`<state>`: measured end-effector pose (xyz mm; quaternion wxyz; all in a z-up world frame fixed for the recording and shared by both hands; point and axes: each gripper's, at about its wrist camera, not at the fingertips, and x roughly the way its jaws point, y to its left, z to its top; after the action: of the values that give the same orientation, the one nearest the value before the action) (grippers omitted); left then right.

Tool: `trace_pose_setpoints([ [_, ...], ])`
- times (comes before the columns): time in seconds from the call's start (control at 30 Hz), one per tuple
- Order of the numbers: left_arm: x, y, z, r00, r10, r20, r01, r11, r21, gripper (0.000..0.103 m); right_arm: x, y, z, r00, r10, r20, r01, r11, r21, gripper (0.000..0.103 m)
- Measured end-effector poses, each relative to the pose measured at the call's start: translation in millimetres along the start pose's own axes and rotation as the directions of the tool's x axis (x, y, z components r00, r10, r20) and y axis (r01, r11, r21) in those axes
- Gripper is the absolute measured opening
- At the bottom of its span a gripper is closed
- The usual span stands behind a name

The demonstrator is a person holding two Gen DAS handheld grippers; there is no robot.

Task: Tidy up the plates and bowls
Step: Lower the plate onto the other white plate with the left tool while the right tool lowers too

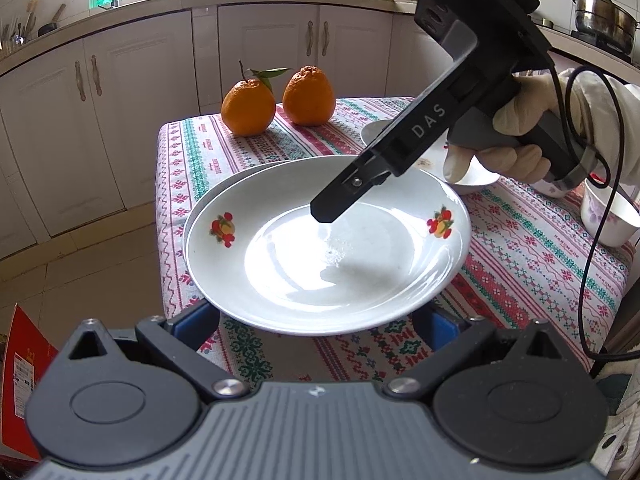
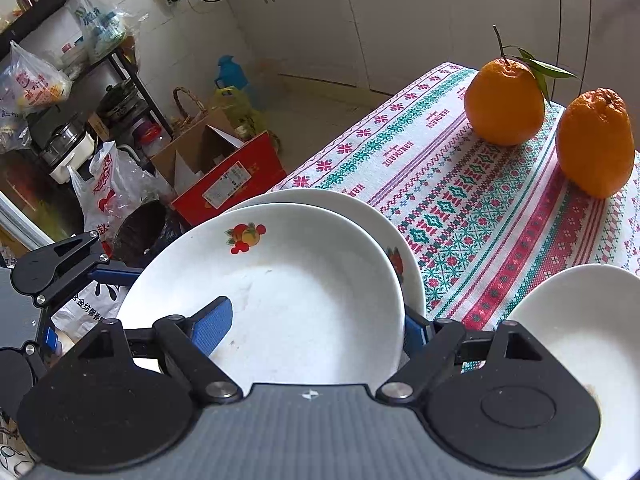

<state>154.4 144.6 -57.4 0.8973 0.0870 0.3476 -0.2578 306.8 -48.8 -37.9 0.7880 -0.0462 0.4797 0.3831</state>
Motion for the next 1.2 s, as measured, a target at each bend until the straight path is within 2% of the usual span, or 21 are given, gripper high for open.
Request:
trace_pose_setpoints([
  [0.73, 0.0, 5.0, -3.2, 1.000, -0.010, 0.020, 0.010, 1.000, -0.021, 0.101, -18.7, 3.6, -14.5, 1.000, -0.015, 0.024, 0.014, 0.999, 0.048, 0.089],
  [0.93, 0.8, 2.4, -3.2, 1.000, -0.005, 0.026, 0.005, 1.000, -0.007, 0.102, -24.8, 8.9, -20.5, 0.998, -0.044, 0.039, 0.042, 0.998, 0.054, 0.089],
  [1.2, 1.6, 2.8, -2.7, 0.999, -0.004, 0.036, 0.004, 1.000, -0.006, 0.102, -26.5, 23.6, -32.6, 0.990, -0.123, 0.063, 0.121, 0.992, 0.033, 0.089],
])
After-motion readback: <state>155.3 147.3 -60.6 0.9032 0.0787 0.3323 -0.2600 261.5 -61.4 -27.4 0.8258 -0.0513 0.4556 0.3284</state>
